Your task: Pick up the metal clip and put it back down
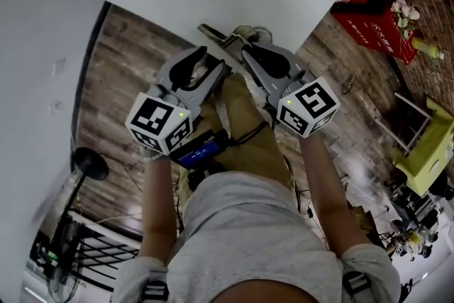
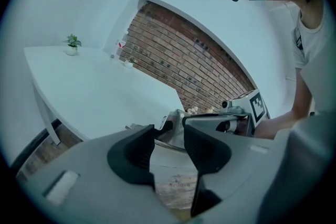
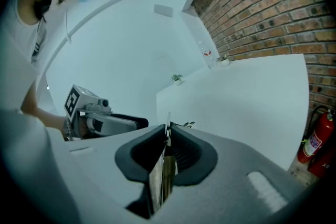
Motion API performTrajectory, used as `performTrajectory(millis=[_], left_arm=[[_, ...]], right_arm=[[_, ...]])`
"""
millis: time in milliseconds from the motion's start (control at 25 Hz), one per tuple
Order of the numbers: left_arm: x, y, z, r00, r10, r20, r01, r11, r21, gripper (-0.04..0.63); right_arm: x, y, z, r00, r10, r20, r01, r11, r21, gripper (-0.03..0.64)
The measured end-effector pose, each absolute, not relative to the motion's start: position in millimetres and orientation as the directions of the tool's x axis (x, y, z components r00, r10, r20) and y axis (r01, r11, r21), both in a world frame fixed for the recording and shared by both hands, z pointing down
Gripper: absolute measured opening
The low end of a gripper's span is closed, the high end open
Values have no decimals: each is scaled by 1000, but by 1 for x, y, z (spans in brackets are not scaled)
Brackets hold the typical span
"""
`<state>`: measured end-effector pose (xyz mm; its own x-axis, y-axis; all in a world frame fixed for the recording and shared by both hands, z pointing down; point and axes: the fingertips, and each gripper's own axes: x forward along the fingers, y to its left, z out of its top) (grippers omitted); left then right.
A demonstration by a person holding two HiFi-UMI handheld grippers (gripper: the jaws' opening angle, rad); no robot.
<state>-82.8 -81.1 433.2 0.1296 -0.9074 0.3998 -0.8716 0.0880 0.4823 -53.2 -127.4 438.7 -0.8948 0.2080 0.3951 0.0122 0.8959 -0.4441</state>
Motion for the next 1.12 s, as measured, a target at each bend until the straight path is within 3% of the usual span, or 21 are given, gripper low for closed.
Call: performTrajectory(millis=[600, 1120], left_arm=[[-85, -83, 432, 130, -910, 393, -883, 74, 463, 156], [-89, -79, 411, 148, -915, 375, -910, 22, 414, 115]], right_arm=[[-49, -129, 476, -835, 240, 495, -15, 890, -456, 41], [-53, -144, 476, -826, 70, 559, -112, 952, -286, 81]])
